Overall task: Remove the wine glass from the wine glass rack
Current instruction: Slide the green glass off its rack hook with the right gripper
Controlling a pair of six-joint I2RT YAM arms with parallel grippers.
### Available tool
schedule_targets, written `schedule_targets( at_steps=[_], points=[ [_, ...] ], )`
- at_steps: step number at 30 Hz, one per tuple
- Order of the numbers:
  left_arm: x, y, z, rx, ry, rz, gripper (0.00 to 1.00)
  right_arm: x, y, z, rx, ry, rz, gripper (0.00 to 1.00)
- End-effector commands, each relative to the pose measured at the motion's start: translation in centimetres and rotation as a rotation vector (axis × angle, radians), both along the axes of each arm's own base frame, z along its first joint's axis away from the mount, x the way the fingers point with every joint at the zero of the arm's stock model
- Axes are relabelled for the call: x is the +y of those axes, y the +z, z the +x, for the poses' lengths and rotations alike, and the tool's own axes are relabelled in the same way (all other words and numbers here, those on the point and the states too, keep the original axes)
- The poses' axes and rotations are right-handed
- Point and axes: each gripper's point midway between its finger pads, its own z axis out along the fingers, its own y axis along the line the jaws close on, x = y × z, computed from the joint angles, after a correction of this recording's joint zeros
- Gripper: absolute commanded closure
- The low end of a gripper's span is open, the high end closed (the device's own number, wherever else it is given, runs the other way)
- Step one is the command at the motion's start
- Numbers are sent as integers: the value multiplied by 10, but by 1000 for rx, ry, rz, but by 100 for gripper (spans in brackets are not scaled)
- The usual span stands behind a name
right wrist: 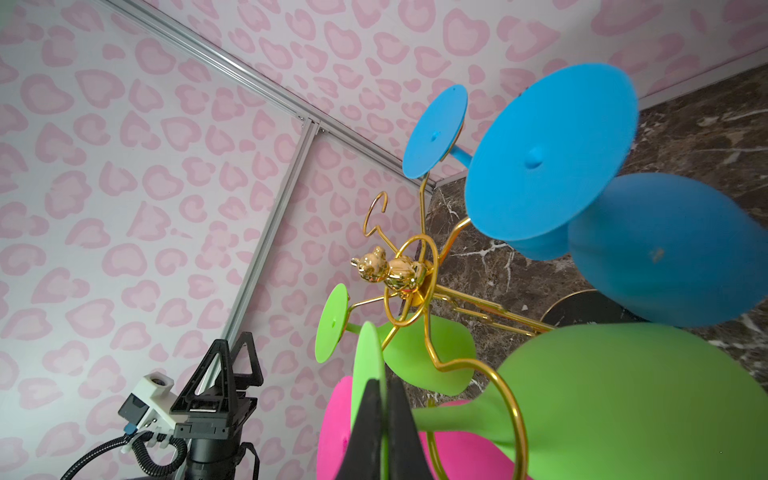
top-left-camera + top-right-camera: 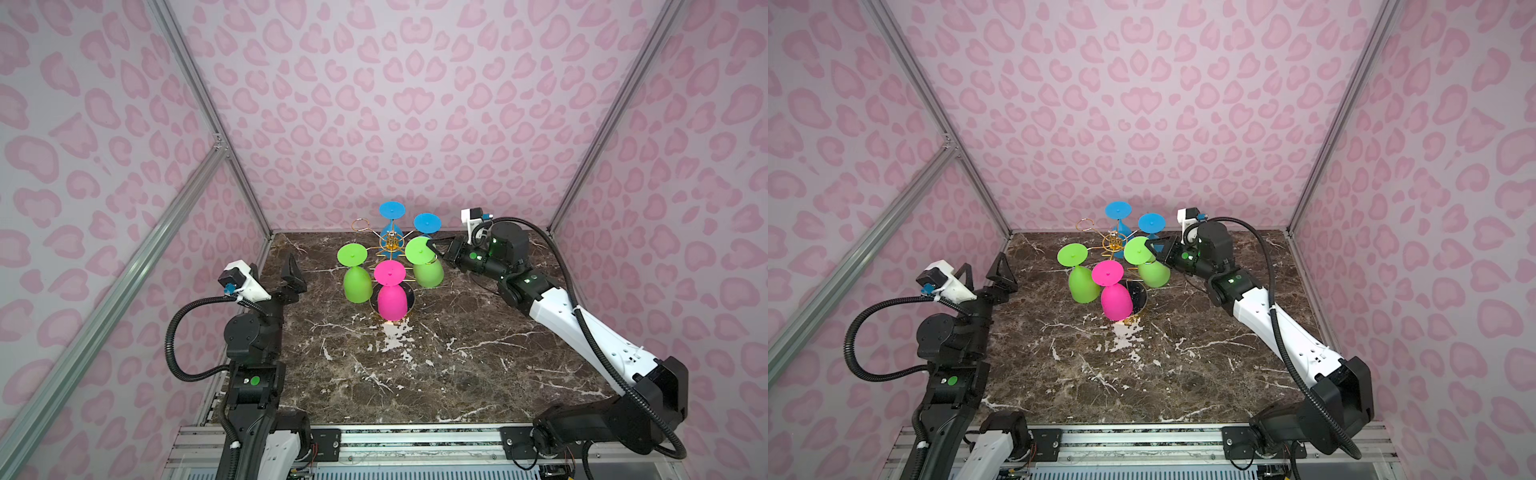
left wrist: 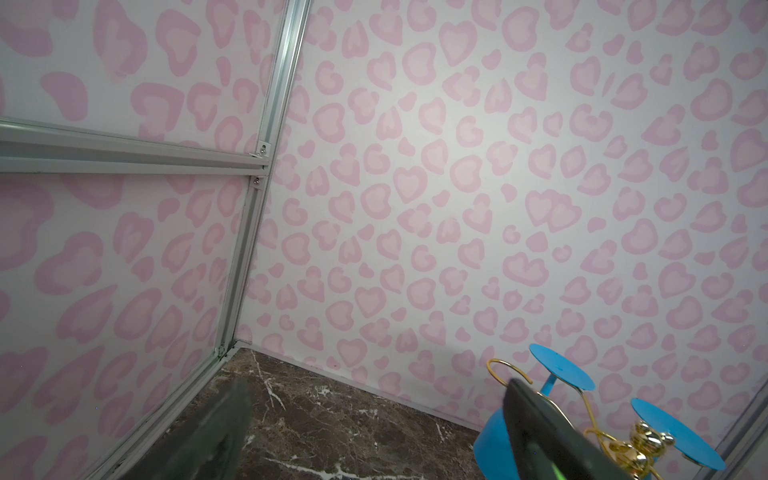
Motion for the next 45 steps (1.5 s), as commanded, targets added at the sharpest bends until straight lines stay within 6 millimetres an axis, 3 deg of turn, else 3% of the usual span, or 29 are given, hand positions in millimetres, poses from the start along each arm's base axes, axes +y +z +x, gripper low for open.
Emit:
schedule_targets(
  at_steps=[1, 34, 45],
  points=[
    [1, -1, 0, -2, 7, -6, 4, 2, 2, 3, -18, -4, -6, 100],
    [2, 1, -3, -9, 12, -9, 4, 17, -2, 16, -6, -11, 20, 100],
    [3, 1, -3, -9, 13, -9, 4, 22, -5, 6, -5, 20, -4, 100]
  ],
)
